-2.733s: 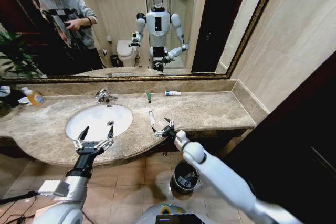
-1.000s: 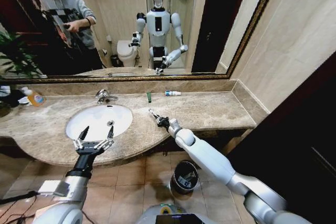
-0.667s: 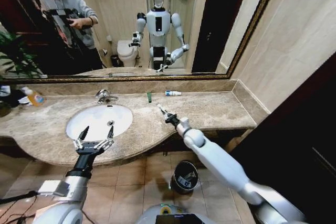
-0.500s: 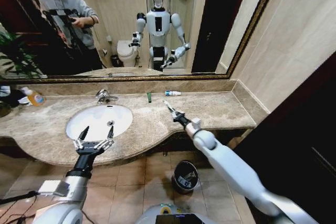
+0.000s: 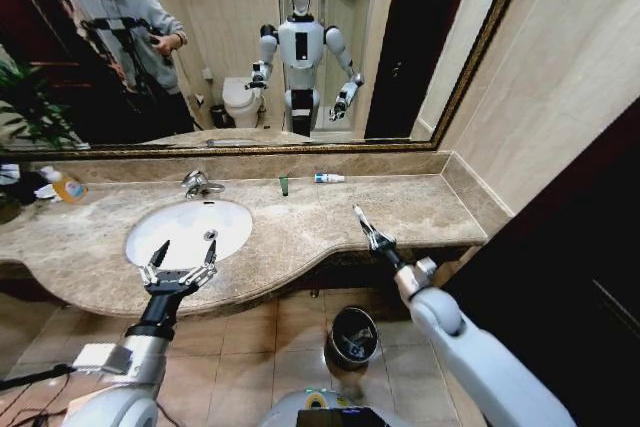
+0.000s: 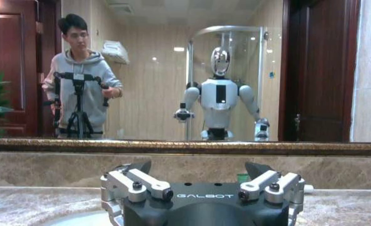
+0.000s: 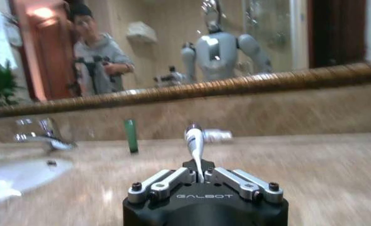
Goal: Pick up the trash from the sink and place it in the trash bin.
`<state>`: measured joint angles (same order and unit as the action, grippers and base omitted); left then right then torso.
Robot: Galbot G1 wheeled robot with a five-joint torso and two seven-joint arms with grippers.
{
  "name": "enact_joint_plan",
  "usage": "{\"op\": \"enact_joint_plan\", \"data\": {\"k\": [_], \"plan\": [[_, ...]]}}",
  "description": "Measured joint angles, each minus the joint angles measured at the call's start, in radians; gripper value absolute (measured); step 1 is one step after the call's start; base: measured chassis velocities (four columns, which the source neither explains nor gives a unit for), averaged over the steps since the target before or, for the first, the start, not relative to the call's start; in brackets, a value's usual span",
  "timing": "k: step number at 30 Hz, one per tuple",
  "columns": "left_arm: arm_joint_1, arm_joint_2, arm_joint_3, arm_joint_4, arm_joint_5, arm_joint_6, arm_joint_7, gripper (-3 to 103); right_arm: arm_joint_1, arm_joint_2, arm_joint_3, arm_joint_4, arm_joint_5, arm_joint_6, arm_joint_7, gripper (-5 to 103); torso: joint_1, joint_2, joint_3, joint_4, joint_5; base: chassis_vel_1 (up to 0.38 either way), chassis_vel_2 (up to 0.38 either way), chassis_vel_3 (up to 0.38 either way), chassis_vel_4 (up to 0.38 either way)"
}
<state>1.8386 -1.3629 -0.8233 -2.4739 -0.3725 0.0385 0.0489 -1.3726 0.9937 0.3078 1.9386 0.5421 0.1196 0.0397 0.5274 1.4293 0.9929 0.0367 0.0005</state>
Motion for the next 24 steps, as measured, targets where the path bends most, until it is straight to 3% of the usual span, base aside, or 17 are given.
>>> {"op": "enact_joint_plan", "data": {"k": [6, 11, 17, 19, 24], "plan": [[0.0, 0.0, 0.0, 0.0, 0.0, 0.0, 0.0, 100, -0.205, 0.064, 0.068, -0.015, -0.094, 0.088, -0.005, 2, 0.0, 0.0, 0.0, -0.0001, -0.0006, 0.0, 0.0, 0.0, 0.0], [0.0, 0.0, 0.0, 0.0, 0.0, 0.0, 0.0, 100, -0.276, 0.085, 0.04, -0.107, -0.171, 0.114, -0.008, 2, 0.0, 0.0, 0.0, -0.0001, -0.0005, 0.0, 0.0, 0.0, 0.0], [0.0, 0.0, 0.0, 0.0, 0.0, 0.0, 0.0, 100, -0.251, 0.106, -0.04, -0.263, -0.25, 0.03, -0.002, 2, 0.0, 0.0, 0.0, 0.0, -0.0003, 0.0, 0.0, 0.0, 0.0], [0.0, 0.0, 0.0, 0.0, 0.0, 0.0, 0.0, 100, -0.199, 0.115, -0.067, -0.357, -0.286, -0.011, -0.05, 2, 0.0, 0.0, 0.0, 0.0, -0.0008, 0.0, 0.0, 0.0, 0.0], [0.0, 0.0, 0.0, 0.0, 0.0, 0.0, 0.0, 100, -0.105, 0.155, -0.084, -0.544, -0.39, -0.015, -0.096, 2, 0.0, 0.0, 0.0, 0.0002, -0.0004, 0.0, 0.0, 0.0, 0.0]]}}
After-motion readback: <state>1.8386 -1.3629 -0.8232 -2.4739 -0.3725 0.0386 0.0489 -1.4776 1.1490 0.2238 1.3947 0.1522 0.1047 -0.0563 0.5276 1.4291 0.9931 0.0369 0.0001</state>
